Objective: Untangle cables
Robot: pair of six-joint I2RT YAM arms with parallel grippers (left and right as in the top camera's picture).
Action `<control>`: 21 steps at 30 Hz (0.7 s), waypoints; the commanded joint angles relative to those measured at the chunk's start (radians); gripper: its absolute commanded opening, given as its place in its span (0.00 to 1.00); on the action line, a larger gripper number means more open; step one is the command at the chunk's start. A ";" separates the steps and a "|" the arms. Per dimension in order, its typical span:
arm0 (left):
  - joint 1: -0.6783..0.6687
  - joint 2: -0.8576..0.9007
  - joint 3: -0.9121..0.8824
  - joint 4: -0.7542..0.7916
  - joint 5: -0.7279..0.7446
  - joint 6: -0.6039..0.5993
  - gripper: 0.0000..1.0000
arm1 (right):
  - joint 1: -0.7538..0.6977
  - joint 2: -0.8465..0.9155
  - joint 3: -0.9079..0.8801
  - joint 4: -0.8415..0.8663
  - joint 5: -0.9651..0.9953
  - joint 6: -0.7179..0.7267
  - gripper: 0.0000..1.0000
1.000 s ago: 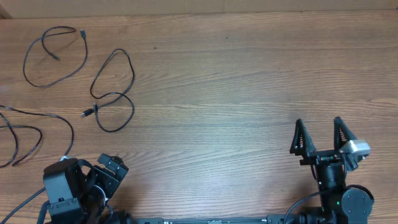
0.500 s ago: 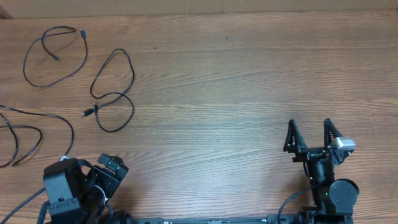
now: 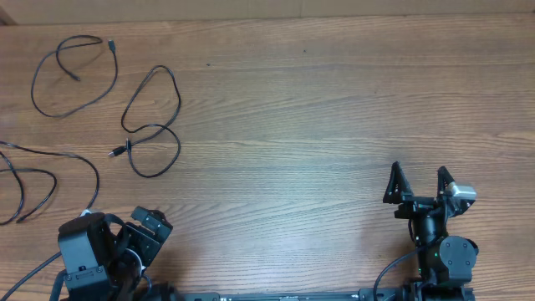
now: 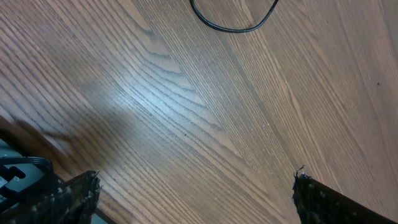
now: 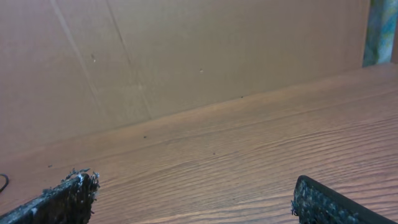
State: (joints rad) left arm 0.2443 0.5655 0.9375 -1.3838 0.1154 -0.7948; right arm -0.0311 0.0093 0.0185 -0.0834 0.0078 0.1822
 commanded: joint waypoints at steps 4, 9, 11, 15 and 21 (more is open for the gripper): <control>0.003 -0.003 -0.005 0.000 -0.015 -0.014 1.00 | -0.001 -0.006 -0.012 -0.001 -0.008 -0.061 1.00; 0.003 -0.003 -0.005 0.000 -0.015 -0.014 1.00 | -0.001 -0.006 -0.012 -0.002 -0.009 -0.061 1.00; 0.003 -0.003 -0.005 0.000 -0.015 -0.014 1.00 | -0.001 -0.006 -0.012 -0.002 -0.009 -0.062 1.00; 0.003 -0.003 -0.005 0.000 -0.015 -0.014 1.00 | -0.001 -0.006 -0.012 -0.002 -0.008 -0.087 1.00; 0.003 -0.003 -0.005 0.000 -0.015 -0.014 0.99 | -0.001 -0.006 -0.012 -0.002 -0.010 -0.115 1.00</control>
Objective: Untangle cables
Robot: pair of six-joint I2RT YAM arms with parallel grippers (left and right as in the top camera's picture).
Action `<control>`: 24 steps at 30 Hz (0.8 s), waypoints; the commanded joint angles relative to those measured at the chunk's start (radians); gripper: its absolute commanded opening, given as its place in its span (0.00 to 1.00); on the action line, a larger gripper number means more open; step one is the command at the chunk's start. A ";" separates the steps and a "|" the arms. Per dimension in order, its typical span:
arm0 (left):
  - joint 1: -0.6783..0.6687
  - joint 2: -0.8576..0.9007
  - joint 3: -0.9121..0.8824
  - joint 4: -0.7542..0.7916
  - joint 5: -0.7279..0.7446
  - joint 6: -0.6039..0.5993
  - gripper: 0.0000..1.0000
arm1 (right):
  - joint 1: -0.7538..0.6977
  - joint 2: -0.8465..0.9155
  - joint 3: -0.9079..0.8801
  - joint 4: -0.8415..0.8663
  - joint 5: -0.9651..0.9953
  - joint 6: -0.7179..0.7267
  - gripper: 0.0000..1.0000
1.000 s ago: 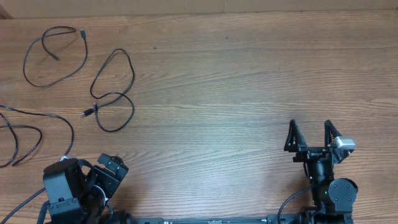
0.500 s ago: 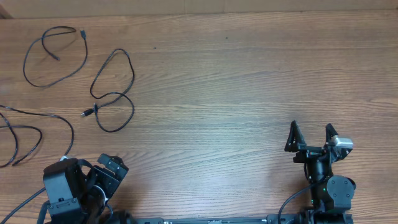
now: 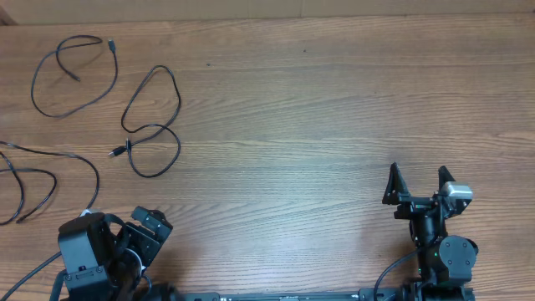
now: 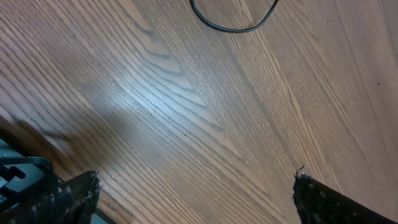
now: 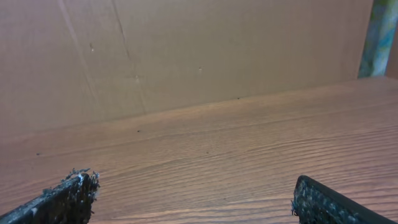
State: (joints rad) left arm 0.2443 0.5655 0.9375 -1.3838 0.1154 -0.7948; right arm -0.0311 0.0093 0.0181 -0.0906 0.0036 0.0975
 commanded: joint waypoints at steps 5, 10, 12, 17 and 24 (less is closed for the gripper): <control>0.003 -0.003 -0.005 0.000 -0.015 -0.014 1.00 | -0.001 -0.006 -0.011 0.005 -0.009 -0.073 1.00; 0.003 -0.003 -0.005 0.000 -0.015 -0.014 0.99 | -0.001 -0.006 -0.011 0.005 -0.008 -0.073 1.00; 0.003 -0.003 -0.005 0.000 -0.015 -0.014 1.00 | -0.001 -0.006 -0.011 0.006 -0.003 -0.072 1.00; 0.003 -0.003 -0.005 0.000 -0.015 -0.014 0.99 | -0.001 -0.006 -0.011 0.007 -0.005 -0.072 1.00; 0.003 -0.003 -0.005 0.000 -0.015 -0.014 0.99 | -0.001 -0.006 -0.011 0.006 -0.005 -0.072 1.00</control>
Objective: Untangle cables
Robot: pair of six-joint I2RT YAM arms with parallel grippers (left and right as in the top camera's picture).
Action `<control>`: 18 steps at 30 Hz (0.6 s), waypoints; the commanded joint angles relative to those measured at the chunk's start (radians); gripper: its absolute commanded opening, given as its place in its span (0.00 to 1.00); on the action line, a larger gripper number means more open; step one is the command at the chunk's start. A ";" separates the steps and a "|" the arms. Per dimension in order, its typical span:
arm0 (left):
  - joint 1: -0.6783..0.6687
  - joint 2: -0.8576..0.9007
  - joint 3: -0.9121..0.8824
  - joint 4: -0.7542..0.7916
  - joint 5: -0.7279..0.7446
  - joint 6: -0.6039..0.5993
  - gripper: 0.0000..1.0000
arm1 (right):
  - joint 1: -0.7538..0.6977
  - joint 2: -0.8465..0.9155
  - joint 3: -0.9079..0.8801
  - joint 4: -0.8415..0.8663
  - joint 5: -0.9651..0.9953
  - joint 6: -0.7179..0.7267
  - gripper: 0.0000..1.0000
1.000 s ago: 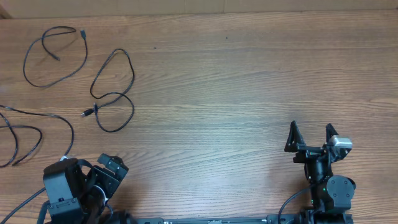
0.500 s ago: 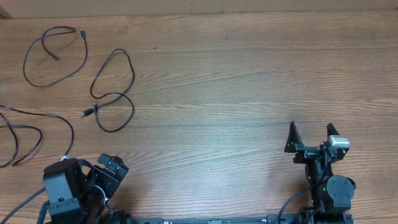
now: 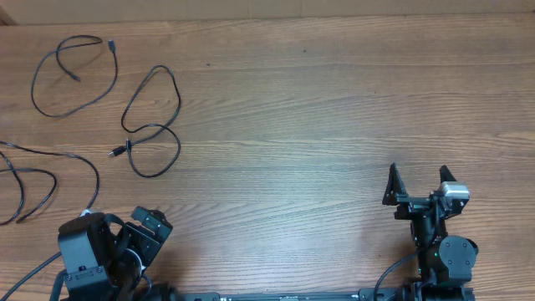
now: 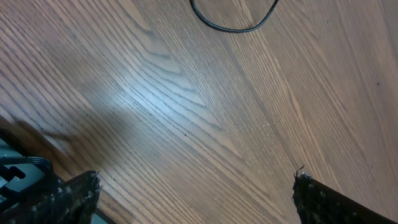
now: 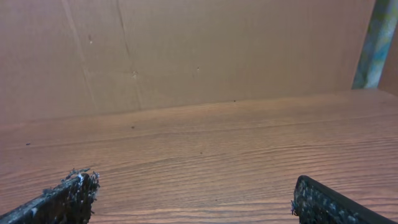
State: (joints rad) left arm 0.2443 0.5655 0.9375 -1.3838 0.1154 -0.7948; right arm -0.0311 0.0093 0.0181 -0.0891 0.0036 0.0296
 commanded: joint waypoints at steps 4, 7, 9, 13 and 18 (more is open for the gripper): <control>0.003 -0.003 -0.005 0.000 -0.015 -0.014 0.99 | -0.001 -0.006 -0.011 0.005 -0.005 -0.005 1.00; 0.003 -0.003 -0.005 0.000 -0.015 -0.014 1.00 | -0.001 -0.006 -0.011 0.005 -0.005 -0.005 1.00; 0.003 -0.003 -0.005 0.000 -0.015 -0.014 1.00 | -0.001 -0.006 -0.011 0.005 -0.005 -0.005 1.00; -0.023 -0.011 -0.006 0.000 -0.015 -0.014 1.00 | -0.001 -0.006 -0.011 0.005 -0.005 -0.005 1.00; -0.048 -0.082 -0.007 0.000 -0.016 -0.014 1.00 | -0.001 -0.006 -0.011 0.005 -0.005 -0.005 1.00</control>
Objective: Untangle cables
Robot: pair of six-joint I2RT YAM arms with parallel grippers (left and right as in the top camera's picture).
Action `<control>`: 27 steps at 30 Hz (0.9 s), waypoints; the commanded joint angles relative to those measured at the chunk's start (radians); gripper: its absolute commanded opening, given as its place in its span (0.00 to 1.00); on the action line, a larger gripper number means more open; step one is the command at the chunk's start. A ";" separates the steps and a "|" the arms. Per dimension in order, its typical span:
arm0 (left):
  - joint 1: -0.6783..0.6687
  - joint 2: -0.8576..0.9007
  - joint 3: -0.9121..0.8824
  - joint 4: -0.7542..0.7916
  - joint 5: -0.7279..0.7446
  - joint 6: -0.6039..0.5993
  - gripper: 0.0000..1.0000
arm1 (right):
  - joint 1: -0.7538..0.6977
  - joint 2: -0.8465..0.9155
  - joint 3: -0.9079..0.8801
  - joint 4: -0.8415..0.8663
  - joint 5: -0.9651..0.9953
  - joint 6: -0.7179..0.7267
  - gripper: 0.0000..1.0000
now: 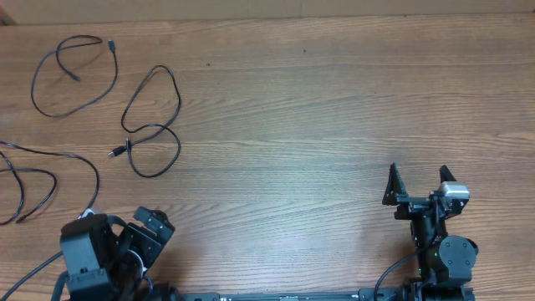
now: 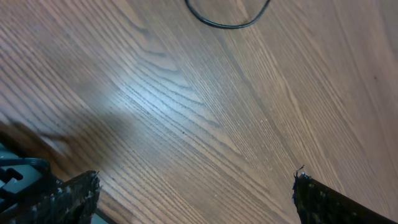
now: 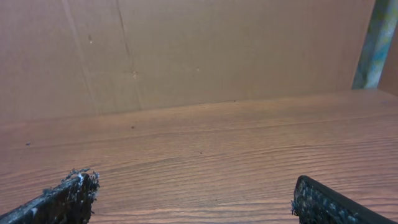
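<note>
Three black cables lie apart at the table's left: a loop (image 1: 71,75) at the far corner, a figure-eight cable (image 1: 150,125) beside it, and a third cable (image 1: 33,176) at the left edge. My left gripper (image 1: 144,224) is open at the near left, nothing in it. In the left wrist view it (image 2: 196,186) hangs over bare wood, with a bend of the figure-eight cable (image 2: 227,22) at the top. My right gripper (image 1: 418,182) stands open and empty at the near right, far from all cables; the right wrist view shows it (image 3: 196,186) over bare table.
The wooden table (image 1: 318,109) stretches wide between the two arms. A brown cardboard wall (image 3: 186,50) stands behind the table's far edge. The arm bases sit along the near edge.
My left gripper has shifted very slightly; the cable bend sits a little higher in its view. The right gripper and all cables lie as before.
Both grippers were open and empty at the near edge, with the three cables apart at the left. The right wrist turned a little between moments, its view of the far wall going from tilted to level. The cables have not moved.
</note>
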State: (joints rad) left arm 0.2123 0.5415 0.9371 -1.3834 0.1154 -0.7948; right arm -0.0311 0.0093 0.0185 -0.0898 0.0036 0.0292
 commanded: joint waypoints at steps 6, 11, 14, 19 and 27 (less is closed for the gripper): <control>-0.078 -0.229 -0.008 -0.045 -0.050 0.013 1.00 | -0.001 -0.006 -0.011 0.006 -0.005 -0.004 1.00; -0.176 -0.359 -0.011 -0.051 -0.038 0.011 0.99 | -0.001 -0.006 -0.011 0.006 -0.005 -0.004 1.00; -0.187 -0.406 -0.025 -0.052 -0.055 0.009 0.99 | -0.001 -0.006 -0.011 0.006 -0.005 -0.004 1.00; -0.187 -0.475 -0.054 0.025 -0.128 0.010 1.00 | -0.001 -0.006 -0.011 0.006 -0.005 -0.004 1.00; -0.187 -0.538 -0.142 0.310 -0.126 0.179 1.00 | -0.001 -0.006 -0.011 0.006 -0.005 -0.005 1.00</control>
State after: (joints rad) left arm 0.0311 0.0128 0.8310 -1.1347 -0.0013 -0.7368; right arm -0.0311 0.0093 0.0181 -0.0898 0.0032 0.0292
